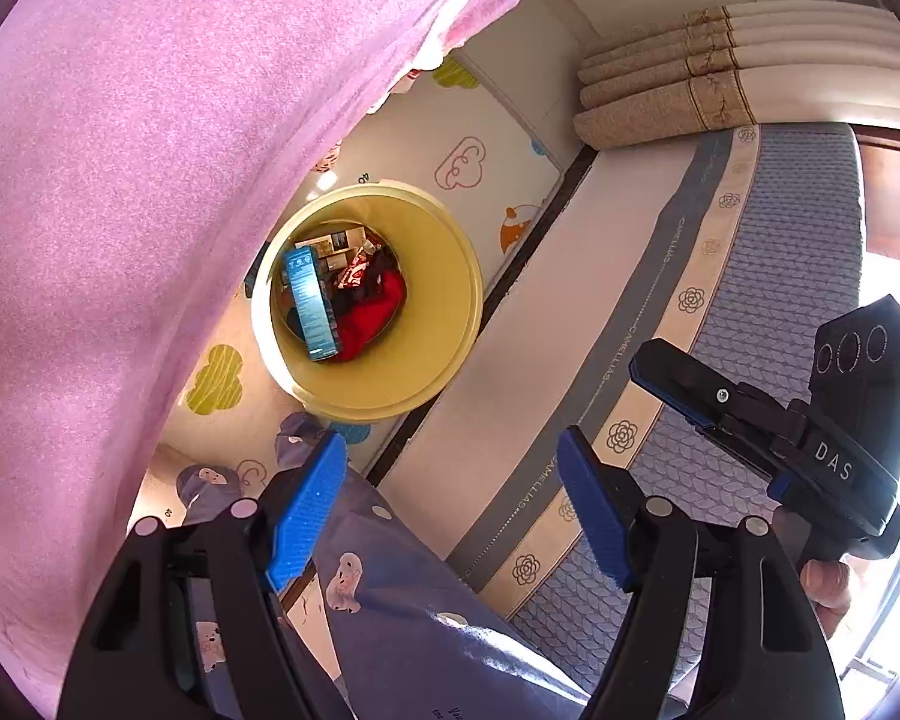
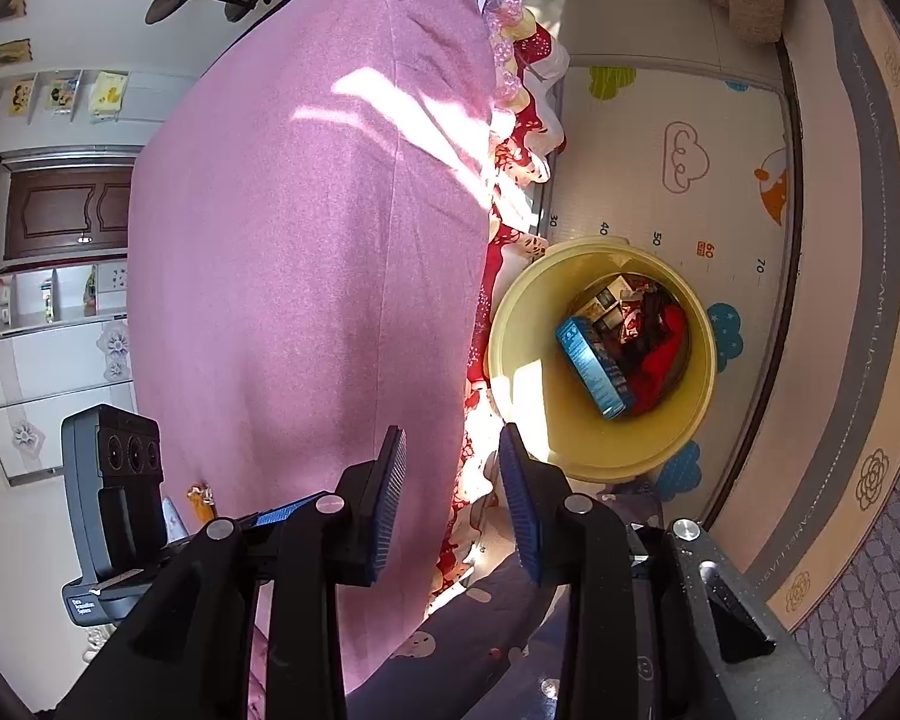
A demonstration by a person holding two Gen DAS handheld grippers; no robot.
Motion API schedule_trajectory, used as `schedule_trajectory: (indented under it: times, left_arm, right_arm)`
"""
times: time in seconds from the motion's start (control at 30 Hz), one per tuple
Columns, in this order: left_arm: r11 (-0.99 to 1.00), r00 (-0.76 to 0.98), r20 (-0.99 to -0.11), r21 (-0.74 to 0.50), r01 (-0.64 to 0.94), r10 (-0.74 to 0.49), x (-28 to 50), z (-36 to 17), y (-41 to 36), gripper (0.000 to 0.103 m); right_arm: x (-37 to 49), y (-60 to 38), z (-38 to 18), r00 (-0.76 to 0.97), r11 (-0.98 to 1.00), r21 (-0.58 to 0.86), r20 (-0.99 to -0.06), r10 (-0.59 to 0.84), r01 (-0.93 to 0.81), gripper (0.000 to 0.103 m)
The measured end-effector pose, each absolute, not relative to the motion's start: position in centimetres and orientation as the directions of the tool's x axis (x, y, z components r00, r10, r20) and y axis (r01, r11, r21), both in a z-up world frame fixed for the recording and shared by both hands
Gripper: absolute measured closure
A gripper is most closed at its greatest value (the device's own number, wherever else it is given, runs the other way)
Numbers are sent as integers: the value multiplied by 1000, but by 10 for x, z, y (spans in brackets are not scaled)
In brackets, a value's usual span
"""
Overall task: Collect trash
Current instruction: 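Move both open tools back over the bed toward the orange pouch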
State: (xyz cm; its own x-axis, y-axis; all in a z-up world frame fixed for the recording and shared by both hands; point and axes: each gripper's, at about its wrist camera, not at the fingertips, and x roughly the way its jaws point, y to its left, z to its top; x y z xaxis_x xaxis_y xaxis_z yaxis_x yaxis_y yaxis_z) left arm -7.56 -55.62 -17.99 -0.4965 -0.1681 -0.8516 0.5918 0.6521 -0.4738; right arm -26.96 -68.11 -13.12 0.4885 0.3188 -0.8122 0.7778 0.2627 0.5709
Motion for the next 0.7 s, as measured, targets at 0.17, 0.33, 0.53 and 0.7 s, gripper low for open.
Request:
schedule_trajectory:
  times: [0.17, 0.33, 0.53, 0.7]
  left_arm:
    - [667, -469, -858, -476, 573, -210, -60, -168, -547, 30]
    - [712, -425, -861, -482, 511, -278, -36, -154, -521, 30]
    - [752, -371, -854, -505, 425, -364, -3, -138, -474, 30]
    - [781, -303, -856, -510, 361, -419, 30, -125, -416, 30]
  right_arm:
    - [-250, -679, -125, 480, 308, 576, -811, 335, 757, 70]
    - [-221, -669, -114, 456, 391, 582, -808, 373, 713, 70]
    - [-167, -638, -100, 402, 514, 577, -815, 418, 635, 70]
    - [-108, -589, -90, 356, 597, 578, -815, 458, 556, 70]
